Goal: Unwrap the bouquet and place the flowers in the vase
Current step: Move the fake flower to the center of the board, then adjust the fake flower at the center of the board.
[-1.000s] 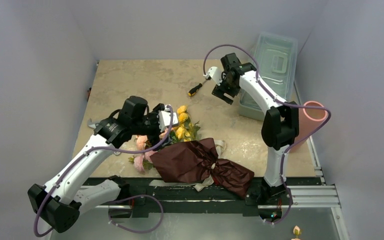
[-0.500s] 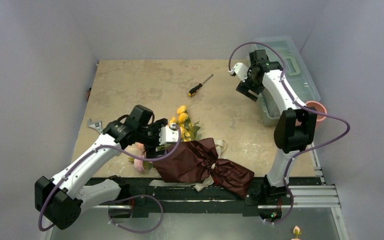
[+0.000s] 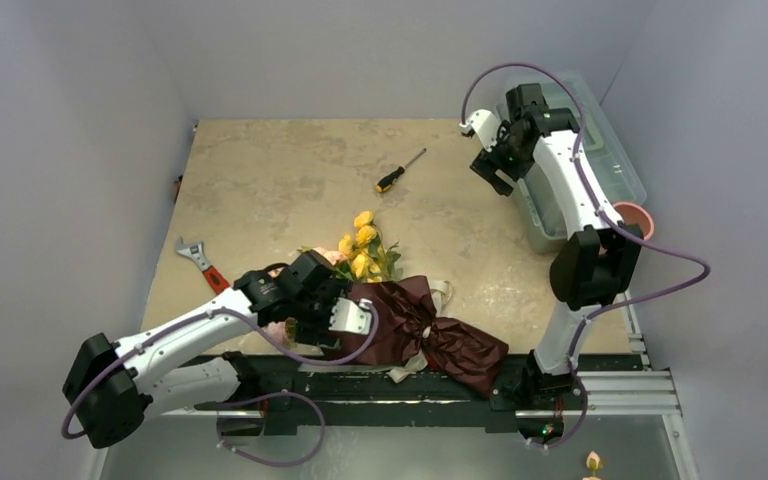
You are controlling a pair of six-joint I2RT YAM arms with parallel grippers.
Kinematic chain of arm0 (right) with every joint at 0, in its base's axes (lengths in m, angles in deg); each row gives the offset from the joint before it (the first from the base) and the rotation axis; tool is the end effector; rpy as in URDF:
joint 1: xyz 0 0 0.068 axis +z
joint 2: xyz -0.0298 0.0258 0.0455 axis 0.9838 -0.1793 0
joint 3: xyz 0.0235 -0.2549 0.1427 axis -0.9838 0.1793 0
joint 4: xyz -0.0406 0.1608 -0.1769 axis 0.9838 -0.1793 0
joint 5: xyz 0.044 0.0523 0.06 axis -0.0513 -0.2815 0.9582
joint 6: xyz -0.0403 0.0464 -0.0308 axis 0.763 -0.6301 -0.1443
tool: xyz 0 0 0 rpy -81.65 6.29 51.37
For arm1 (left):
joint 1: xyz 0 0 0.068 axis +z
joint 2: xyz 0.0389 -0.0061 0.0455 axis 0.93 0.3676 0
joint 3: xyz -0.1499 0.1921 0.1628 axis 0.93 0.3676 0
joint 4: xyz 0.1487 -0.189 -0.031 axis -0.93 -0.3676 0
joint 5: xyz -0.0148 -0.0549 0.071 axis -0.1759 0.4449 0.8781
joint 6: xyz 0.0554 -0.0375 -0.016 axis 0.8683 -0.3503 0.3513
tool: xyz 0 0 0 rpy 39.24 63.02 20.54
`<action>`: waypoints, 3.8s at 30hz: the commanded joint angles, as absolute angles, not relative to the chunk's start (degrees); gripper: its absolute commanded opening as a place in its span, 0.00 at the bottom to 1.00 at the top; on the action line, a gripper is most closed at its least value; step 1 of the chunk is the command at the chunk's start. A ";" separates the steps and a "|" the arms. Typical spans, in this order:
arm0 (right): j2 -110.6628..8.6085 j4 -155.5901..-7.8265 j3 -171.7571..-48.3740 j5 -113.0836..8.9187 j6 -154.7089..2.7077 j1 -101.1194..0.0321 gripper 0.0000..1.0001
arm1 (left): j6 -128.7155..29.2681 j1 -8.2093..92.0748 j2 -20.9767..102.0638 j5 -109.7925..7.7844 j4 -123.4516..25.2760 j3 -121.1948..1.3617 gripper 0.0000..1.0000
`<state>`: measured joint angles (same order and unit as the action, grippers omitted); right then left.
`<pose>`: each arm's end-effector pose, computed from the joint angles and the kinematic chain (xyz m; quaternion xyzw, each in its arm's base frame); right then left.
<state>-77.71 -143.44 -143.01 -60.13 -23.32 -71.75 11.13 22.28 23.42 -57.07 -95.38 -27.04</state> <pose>0.3889 0.0537 0.3341 -0.4376 0.8648 -0.0833 0.2316 0.1008 -0.1248 0.2253 0.7335 0.6280 -0.1150 0.2334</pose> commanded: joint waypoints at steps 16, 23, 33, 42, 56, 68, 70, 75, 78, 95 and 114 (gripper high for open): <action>-73.70 -149.58 -148.29 -45.13 -33.97 -70.30 0.85 | -4.62 37.38 60.41 -41.15 -60.89 -40.50 0.55; -76.42 -149.92 -149.99 -41.23 -36.14 -70.30 0.84 | -2.98 45.71 65.39 -52.63 -59.99 -48.33 0.65; -82.69 -145.28 -152.11 -28.94 -41.31 -69.03 0.84 | 17.18 51.38 54.30 -73.42 -63.69 -43.52 0.74; -92.01 -142.44 -159.54 -26.25 -40.65 -66.42 0.81 | 6.60 54.29 47.82 -76.71 -63.54 -47.36 0.75; -95.76 -129.62 -152.16 -24.66 -45.70 -62.12 0.50 | -24.83 47.59 31.04 -79.32 -59.11 -25.01 0.69; -100.64 -129.03 -148.32 -26.85 -43.80 -61.05 0.26 | -68.70 41.62 43.68 -77.18 -25.38 -14.27 0.89; -100.99 -129.67 -147.34 -26.78 -43.35 -60.92 0.22 | -73.66 41.21 45.71 -74.22 -19.41 -11.85 0.91; -99.10 -129.42 -140.10 -24.24 -44.06 -59.99 0.18 | -76.29 41.12 48.55 -68.40 -15.13 -11.83 0.99; -96.57 -126.75 -134.64 -21.44 -46.65 -59.19 0.17 | -77.92 41.10 51.61 -66.50 -12.30 -13.35 0.99; -83.48 -120.53 -125.89 -19.99 -58.64 -57.14 0.29 | -84.26 48.48 57.07 -69.08 -8.63 -17.52 0.60; -80.99 -117.06 -123.75 -31.27 -55.40 -55.24 0.19 | -84.28 48.48 59.36 -69.94 -7.24 -20.78 0.11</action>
